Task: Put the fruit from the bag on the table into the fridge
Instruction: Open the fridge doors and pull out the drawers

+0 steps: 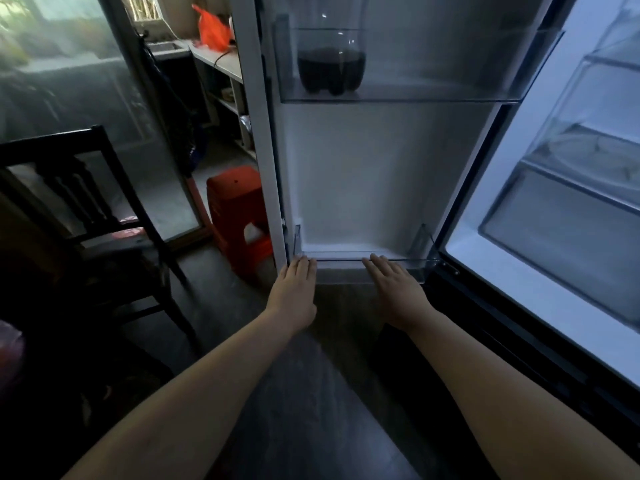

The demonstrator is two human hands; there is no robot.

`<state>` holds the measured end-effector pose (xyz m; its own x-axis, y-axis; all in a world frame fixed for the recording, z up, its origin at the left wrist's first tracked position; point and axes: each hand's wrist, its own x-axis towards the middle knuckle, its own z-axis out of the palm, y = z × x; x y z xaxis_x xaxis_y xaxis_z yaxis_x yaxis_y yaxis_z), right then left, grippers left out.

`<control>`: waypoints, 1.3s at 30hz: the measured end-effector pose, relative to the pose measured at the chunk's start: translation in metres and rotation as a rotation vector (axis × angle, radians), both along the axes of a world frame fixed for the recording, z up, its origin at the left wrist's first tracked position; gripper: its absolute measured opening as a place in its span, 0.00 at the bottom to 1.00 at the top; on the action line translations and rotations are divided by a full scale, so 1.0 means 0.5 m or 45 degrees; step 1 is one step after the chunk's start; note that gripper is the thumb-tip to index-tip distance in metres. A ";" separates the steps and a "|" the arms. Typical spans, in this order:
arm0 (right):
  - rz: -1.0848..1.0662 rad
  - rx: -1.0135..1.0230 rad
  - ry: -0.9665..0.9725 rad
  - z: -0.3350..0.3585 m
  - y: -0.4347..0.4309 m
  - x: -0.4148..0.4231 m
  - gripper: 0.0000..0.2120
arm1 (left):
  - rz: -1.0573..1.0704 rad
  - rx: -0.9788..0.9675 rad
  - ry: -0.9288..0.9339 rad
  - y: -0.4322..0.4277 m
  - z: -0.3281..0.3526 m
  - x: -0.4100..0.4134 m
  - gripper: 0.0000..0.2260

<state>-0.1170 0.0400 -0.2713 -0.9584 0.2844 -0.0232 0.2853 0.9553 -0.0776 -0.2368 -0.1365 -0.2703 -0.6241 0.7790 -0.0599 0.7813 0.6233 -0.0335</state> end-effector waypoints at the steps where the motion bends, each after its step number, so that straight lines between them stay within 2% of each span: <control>1: 0.013 0.003 -0.013 0.001 0.002 -0.003 0.36 | 0.020 0.018 -0.027 0.006 0.004 -0.003 0.37; 18: 0.116 0.000 -0.098 0.000 0.026 -0.007 0.39 | 0.051 0.043 -0.202 0.001 0.001 -0.024 0.41; 33: 0.114 0.047 -0.019 -0.026 0.030 -0.012 0.40 | -0.006 0.075 -0.213 -0.008 -0.020 -0.048 0.42; 39: 0.089 -0.040 -0.017 -0.007 0.025 0.002 0.36 | 0.064 0.009 -0.024 0.017 -0.022 -0.005 0.39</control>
